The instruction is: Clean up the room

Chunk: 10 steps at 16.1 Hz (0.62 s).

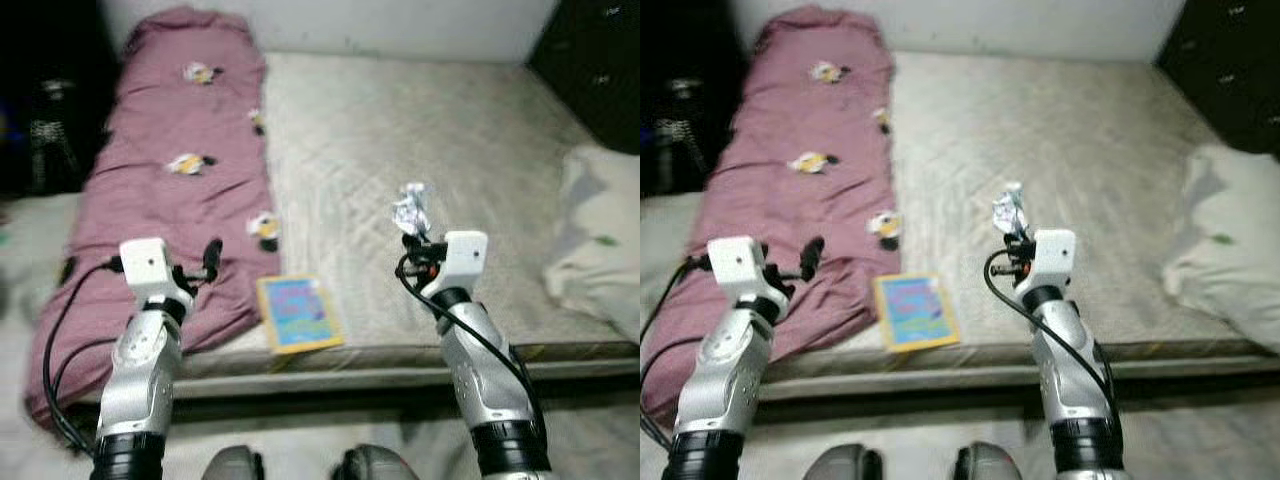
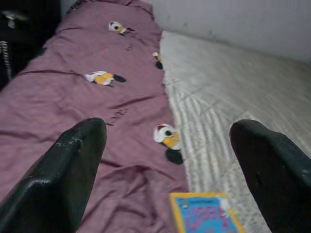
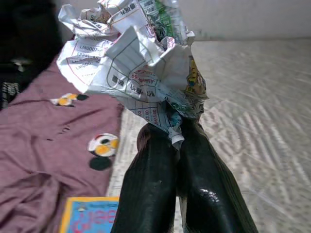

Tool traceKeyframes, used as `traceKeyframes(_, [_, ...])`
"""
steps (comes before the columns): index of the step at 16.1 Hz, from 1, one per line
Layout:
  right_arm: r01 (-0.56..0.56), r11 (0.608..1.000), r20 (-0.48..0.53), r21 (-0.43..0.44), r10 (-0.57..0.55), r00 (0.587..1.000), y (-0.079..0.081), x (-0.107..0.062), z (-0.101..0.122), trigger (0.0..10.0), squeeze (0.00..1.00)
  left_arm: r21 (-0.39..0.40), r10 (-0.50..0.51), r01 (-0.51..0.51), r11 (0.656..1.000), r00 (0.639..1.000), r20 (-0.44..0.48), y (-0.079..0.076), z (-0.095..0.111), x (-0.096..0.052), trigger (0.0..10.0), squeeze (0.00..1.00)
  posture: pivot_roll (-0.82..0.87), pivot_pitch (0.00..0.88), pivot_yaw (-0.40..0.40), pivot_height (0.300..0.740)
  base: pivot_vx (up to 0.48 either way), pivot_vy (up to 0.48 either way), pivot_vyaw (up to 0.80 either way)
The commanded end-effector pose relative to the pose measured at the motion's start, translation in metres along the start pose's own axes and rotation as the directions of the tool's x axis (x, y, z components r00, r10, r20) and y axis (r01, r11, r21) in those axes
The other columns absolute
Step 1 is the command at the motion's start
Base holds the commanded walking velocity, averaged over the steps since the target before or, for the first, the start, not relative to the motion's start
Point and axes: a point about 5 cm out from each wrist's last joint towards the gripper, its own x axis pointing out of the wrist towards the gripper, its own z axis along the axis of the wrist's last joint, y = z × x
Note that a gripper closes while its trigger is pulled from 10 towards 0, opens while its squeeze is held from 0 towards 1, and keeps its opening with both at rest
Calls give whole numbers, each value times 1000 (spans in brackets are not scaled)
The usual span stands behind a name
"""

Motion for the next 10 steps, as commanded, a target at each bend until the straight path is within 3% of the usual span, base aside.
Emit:
traceKeyframes(1, [24,1000,-8,-18,-24,1000,-9,-4,-2,10000,0,2,-5,5,1000,1000,-8,-6,-2,0,10000,0,-9,118,-54,740,0,480,0])
traceKeyframes(10, [-12,999,-11,-33,12,1000,-4,-4,-1,10000,0,26,30,-30,999,1000,-6,0,-3,-2,10000,0,-16,122,-49,740,0,480,0])
